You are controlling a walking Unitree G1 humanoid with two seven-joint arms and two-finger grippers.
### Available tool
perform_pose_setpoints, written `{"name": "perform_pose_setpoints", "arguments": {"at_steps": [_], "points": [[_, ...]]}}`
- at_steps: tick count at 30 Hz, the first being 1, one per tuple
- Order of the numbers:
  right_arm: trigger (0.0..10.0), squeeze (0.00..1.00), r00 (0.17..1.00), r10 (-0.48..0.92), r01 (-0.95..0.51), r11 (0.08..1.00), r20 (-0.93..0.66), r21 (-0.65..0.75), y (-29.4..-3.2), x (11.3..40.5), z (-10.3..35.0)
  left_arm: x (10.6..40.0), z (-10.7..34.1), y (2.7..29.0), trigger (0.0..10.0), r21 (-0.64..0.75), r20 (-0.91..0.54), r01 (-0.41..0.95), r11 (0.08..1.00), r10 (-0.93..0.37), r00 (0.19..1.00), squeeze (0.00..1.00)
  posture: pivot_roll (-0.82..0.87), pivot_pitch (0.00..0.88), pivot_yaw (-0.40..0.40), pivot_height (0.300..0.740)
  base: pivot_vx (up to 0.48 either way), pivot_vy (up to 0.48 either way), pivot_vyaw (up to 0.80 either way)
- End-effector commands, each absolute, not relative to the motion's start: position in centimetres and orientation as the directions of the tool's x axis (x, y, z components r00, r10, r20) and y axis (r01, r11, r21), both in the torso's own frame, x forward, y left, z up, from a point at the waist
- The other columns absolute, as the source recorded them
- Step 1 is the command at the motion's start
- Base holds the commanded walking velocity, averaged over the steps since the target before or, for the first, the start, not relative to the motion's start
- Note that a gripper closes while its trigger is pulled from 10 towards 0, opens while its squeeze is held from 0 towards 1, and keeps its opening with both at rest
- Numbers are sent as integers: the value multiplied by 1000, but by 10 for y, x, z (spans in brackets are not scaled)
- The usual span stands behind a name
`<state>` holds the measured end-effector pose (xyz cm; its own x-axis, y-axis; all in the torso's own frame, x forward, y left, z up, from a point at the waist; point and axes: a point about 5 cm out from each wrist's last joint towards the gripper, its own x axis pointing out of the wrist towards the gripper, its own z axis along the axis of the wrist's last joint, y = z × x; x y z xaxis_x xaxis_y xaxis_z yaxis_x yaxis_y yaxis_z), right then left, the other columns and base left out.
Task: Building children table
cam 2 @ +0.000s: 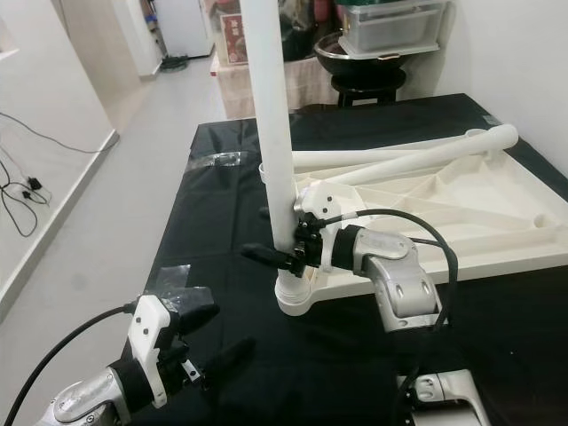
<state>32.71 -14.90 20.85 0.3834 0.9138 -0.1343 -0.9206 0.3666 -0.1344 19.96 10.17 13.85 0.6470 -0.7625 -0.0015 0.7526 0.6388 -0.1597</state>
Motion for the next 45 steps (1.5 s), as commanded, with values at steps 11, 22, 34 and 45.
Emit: {"name": "perform_pose_setpoints", "arguments": {"at_steps": [11, 22, 34, 45], "points": [[0, 0, 224, 970, -974, 221, -91, -41, -141, 340, 202, 194, 133, 101, 10000, -187, -34, 752, 632, -769, 638, 0, 63, 121, 104, 740, 0, 0, 0], [0, 0, 459, 880, -886, 443, -122, -138, -149, 334, 185, 193, 131, 102, 10000, -193, -42, 748, 635, -767, 640, 0, 44, 126, 84, 740, 0, 0, 0], [0, 0, 888, 441, -457, 878, -128, -144, -117, 299, 140, 200, 132, 106, 10000, -185, -39, 751, 634, -768, 639, 0, 8, 114, 103, 740, 0, 0, 0], [10000, 0, 882, 450, -468, 871, -143, -151, -114, 301, 140, 201, 135, 105, 10000, -179, -25, 744, 644, -759, 651, 0, 17, 118, 89, 740, 0, 0, 0]]}}
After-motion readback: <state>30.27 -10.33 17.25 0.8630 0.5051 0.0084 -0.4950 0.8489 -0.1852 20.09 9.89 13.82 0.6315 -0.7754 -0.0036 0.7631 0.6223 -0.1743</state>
